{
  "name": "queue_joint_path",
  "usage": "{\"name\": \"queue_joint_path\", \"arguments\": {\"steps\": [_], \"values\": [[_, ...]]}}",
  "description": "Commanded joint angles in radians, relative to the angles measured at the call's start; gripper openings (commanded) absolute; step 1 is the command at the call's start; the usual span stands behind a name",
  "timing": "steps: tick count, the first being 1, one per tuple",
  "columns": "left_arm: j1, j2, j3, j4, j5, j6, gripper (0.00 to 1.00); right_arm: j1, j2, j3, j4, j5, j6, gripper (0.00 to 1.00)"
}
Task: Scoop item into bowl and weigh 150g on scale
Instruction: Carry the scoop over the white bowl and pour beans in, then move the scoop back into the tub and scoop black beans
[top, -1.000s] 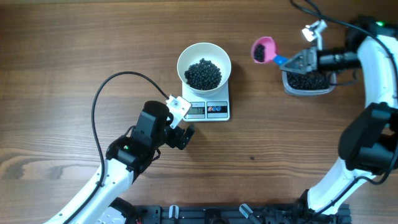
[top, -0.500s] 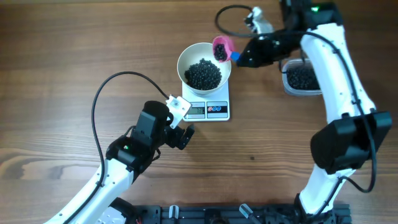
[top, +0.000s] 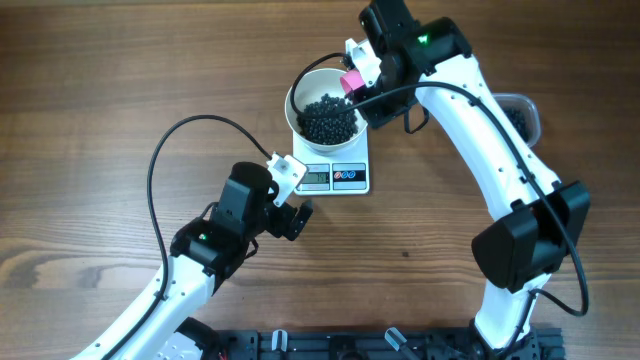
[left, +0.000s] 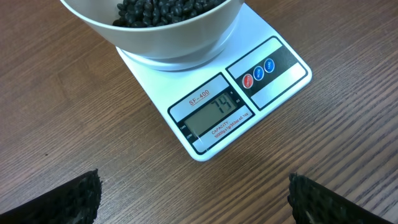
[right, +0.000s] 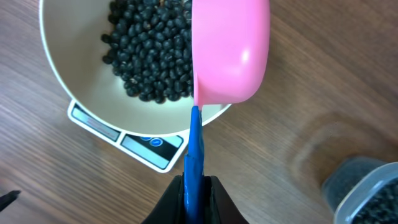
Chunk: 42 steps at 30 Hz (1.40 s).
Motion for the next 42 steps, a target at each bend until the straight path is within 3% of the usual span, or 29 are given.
{"name": "queue_joint_path", "arguments": {"steps": [1,9,21,29,42], "values": [[0.009,0.0,-0.003,0.0,-0.006,0.005,1.0,0.014,0.011,0.024,0.012,0.055,-0.054,0.04],[0.009,0.0,-0.003,0.0,-0.006,0.005,1.0,0.058,0.011,0.024,0.046,0.056,-0.217,0.04],[0.009,0.0,-0.003,0.0,-0.006,0.005,1.0,0.049,-0.015,0.024,0.085,0.088,-0.133,0.04],[0.009,0.0,-0.003,0.0,-0.006,0.005,1.0,-0.138,-0.128,0.024,0.056,-0.024,-0.069,0.04],[0.009,0.0,-0.003,0.0,-0.006,0.005,1.0,-0.491,-0.152,0.003,-0.135,-0.008,-0.073,0.04]]}}
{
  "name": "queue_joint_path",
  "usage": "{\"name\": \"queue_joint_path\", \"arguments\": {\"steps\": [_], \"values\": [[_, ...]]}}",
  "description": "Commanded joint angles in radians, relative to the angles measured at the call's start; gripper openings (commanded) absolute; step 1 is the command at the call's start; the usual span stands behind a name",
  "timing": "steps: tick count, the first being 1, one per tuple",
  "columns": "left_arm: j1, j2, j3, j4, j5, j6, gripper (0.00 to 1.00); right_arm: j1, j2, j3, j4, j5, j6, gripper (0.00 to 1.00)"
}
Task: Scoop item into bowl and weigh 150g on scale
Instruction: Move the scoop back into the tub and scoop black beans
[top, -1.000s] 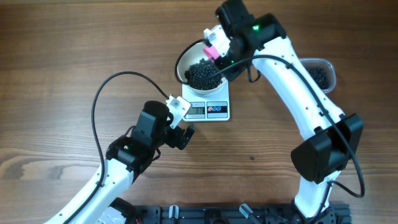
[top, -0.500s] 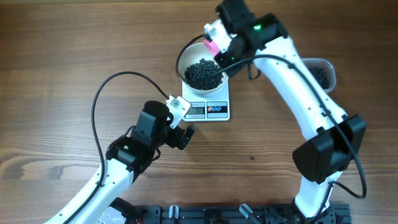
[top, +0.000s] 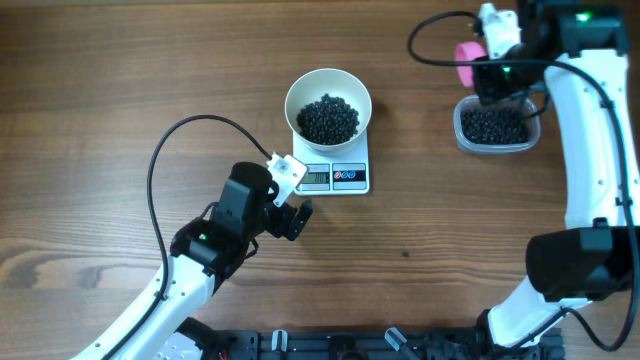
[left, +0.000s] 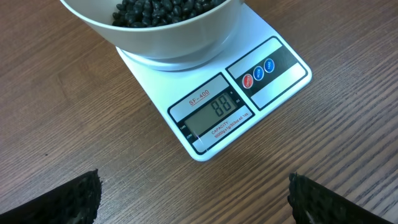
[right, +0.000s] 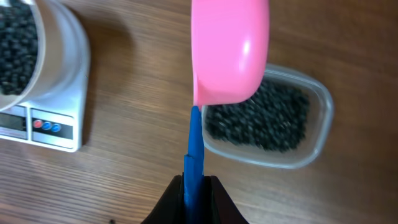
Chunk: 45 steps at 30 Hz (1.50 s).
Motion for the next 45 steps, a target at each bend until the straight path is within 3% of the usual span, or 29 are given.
{"name": "queue_joint_path", "arguments": {"steps": [1,8,15,23,30,45], "values": [[0.009,0.0,-0.003,0.0,-0.006,0.005,1.0,-0.061,-0.014,-0.012,-0.024,0.019,0.004,0.04],[0.009,0.0,-0.003,0.0,-0.006,0.005,1.0,-0.125,-0.014,-0.125,-0.042,0.114,0.004,0.04],[0.009,0.0,-0.003,0.0,-0.006,0.005,1.0,-0.138,-0.014,-0.279,0.036,0.243,0.053,0.04],[0.009,0.0,-0.003,0.0,-0.006,0.005,1.0,-0.137,-0.013,-0.333,0.13,0.303,0.097,0.04],[0.009,0.0,-0.003,0.0,-0.006,0.005,1.0,-0.137,0.005,-0.392,0.175,0.294,0.072,0.04],[0.009,0.0,-0.003,0.0,-0.006,0.005,1.0,-0.134,0.006,-0.413,0.136,0.068,-0.027,0.04]]}}
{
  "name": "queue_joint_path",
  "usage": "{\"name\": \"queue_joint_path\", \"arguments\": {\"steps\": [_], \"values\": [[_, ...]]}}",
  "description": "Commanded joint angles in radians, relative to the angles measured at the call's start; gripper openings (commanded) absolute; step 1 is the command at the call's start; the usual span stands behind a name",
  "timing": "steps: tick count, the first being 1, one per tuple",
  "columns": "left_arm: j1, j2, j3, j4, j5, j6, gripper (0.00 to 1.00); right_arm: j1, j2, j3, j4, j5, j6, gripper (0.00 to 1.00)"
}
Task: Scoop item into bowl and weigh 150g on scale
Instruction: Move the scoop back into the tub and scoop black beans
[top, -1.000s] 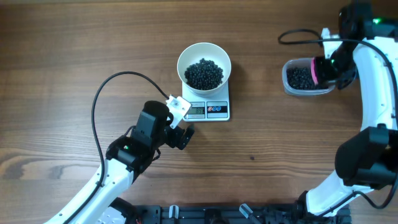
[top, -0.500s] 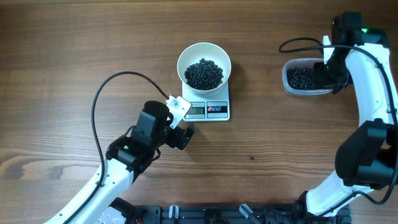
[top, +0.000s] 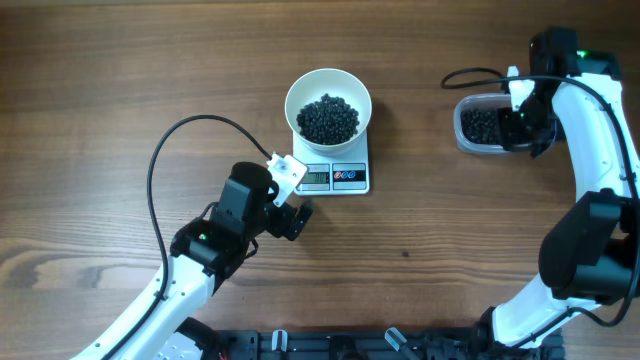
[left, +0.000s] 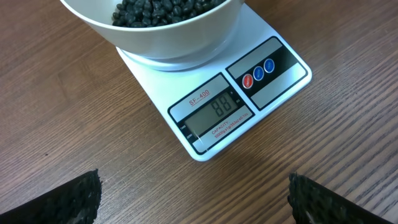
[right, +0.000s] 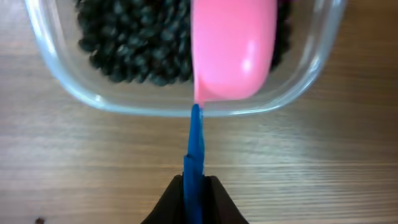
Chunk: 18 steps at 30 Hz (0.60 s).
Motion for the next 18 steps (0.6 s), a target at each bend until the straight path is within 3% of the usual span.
{"name": "queue_joint_path", "arguments": {"steps": [1,18], "values": [[0.009,0.0,-0.003,0.0,-0.006,0.005,1.0,-0.001,0.006,-0.01,-0.016,-0.085,-0.032,0.04],[0.009,0.0,-0.003,0.0,-0.006,0.005,1.0,0.028,0.016,-0.01,-0.019,-0.209,-0.057,0.04]]}}
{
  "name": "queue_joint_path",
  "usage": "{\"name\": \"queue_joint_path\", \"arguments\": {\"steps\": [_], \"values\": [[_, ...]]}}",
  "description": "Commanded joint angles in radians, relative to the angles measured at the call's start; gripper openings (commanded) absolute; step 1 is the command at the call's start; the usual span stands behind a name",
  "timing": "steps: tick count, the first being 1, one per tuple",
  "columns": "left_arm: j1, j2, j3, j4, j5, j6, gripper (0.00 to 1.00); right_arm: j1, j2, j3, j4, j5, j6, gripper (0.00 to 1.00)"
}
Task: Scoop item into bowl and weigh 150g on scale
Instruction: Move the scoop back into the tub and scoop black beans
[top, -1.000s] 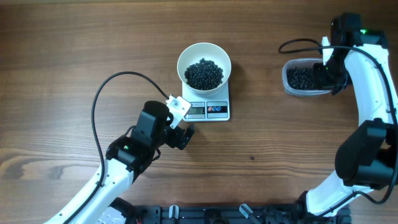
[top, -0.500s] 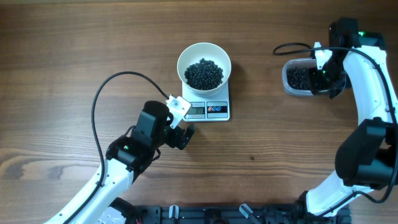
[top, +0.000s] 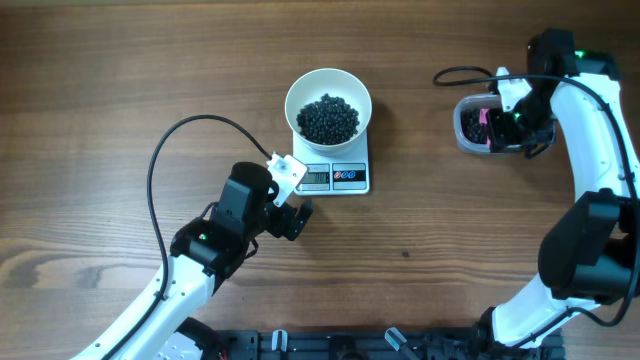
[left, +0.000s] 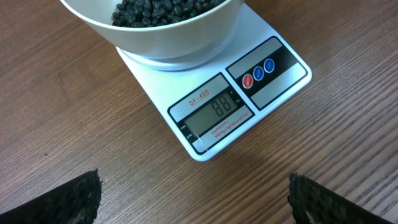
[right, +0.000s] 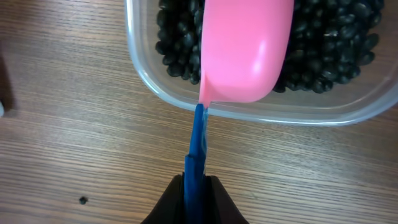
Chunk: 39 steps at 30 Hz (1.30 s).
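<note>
A white bowl of black beans sits on the white scale, whose display reads 88. At the far right stands a clear tub of black beans. My right gripper is shut on the blue handle of a pink scoop, whose cup lies over the beans inside the tub. My left gripper stands open over bare table just in front of the scale, with nothing between its fingers.
A black cable loops across the table left of the scale. Dark rails run along the table's front edge. The right arm reaches along the right side.
The right gripper and scoop have shifted to the left part of the tub, the pink cup now showing in the overhead view. The left arm and the 88 reading are unchanged.
The scoop was tipped over the bowl with the scale at 74. Then the right gripper held the scoop by the tub at the right and the scale read 88. Later the scoop was over the tub's beans, and now it lies nearer the tub's left side.
</note>
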Motion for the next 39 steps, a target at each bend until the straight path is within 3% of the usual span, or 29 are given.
{"name": "queue_joint_path", "arguments": {"steps": [1,18,39], "values": [[0.009,0.0,-0.003,0.0,-0.006,0.005,1.0,0.016,0.024,-0.008,-0.002,-0.051,-0.02,0.04],[0.009,0.0,-0.003,0.0,-0.006,0.005,1.0,-0.008,0.064,-0.008,-0.009,-0.254,-0.045,0.04],[0.009,0.0,-0.003,0.0,-0.006,0.005,1.0,-0.213,0.064,-0.008,-0.013,-0.415,-0.073,0.04]]}}
